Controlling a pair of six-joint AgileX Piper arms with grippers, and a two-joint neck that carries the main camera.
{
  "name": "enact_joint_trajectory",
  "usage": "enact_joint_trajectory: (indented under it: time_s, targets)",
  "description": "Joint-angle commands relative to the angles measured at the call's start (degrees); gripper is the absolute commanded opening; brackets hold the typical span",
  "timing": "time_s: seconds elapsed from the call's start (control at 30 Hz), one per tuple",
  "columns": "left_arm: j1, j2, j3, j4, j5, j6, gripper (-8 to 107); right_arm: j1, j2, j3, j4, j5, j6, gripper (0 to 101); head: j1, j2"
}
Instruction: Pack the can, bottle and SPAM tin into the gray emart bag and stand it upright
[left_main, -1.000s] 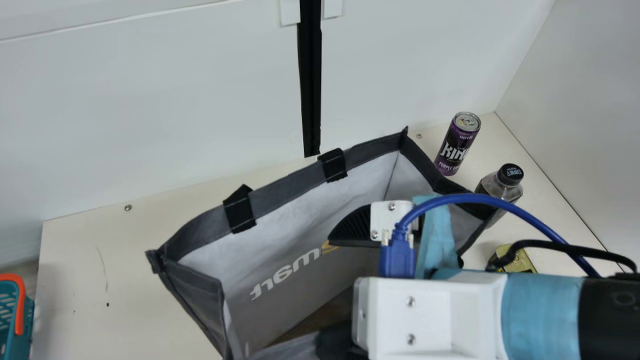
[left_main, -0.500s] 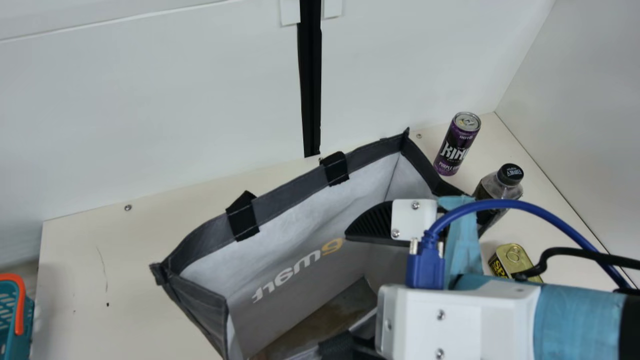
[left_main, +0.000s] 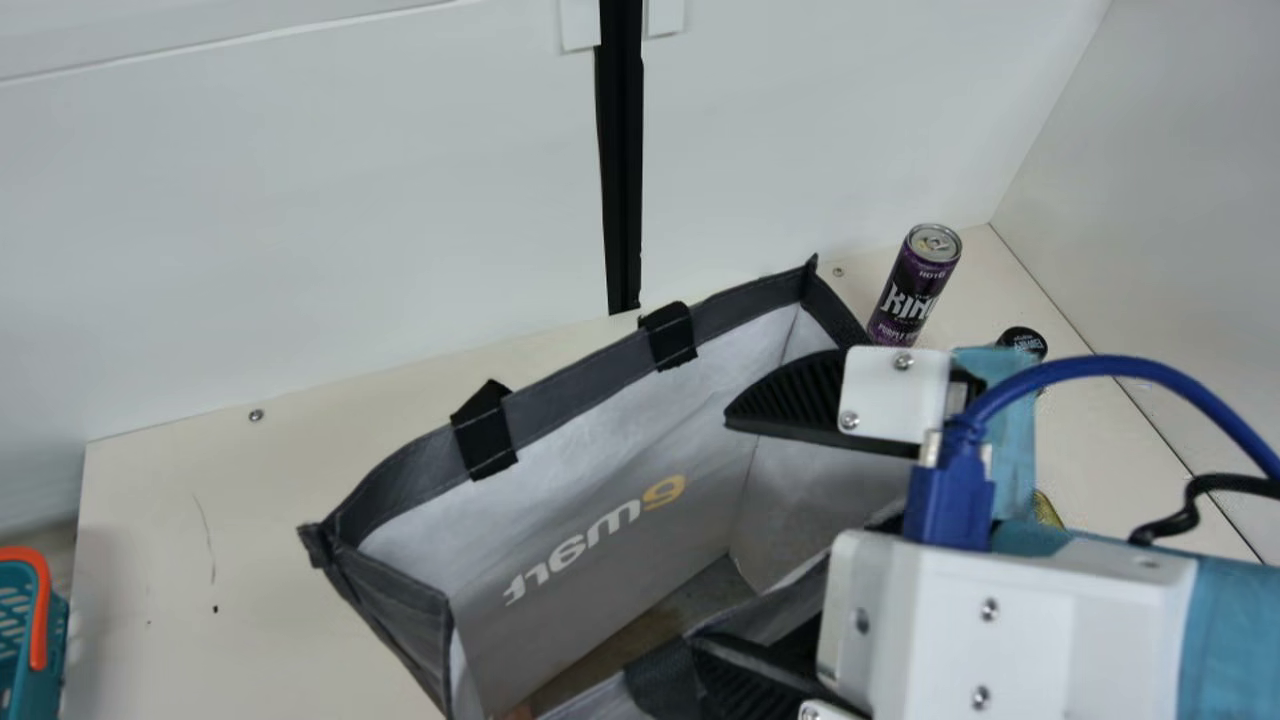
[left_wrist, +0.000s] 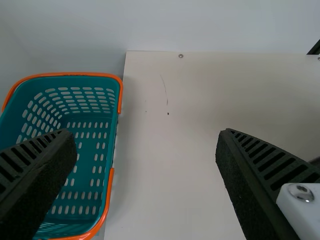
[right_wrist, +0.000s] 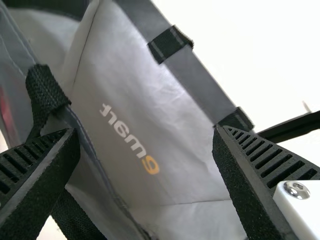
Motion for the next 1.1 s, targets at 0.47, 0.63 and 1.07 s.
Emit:
enact_joint_trajectory:
  time_s: [0.47,0.63,1.07]
  targets:
    - [0.0,0.0,0.0,0.0,0.0,0.0,90,0.4,-0.2,-6.1,-3.6,0.0,3.5,95,-1.3,0.0]
    - [0.0,0.0,0.0,0.0,0.0,0.0,90,-2.2,0.3,-7.7,-4.3,0.0,3.4,95,-1.3,0.0]
    - [0.0,0.0,0.0,0.0,0.0,0.0,90,-14.2,3.6,-12.1,-1.3,0.0,1.4,95,-1.3,0.0]
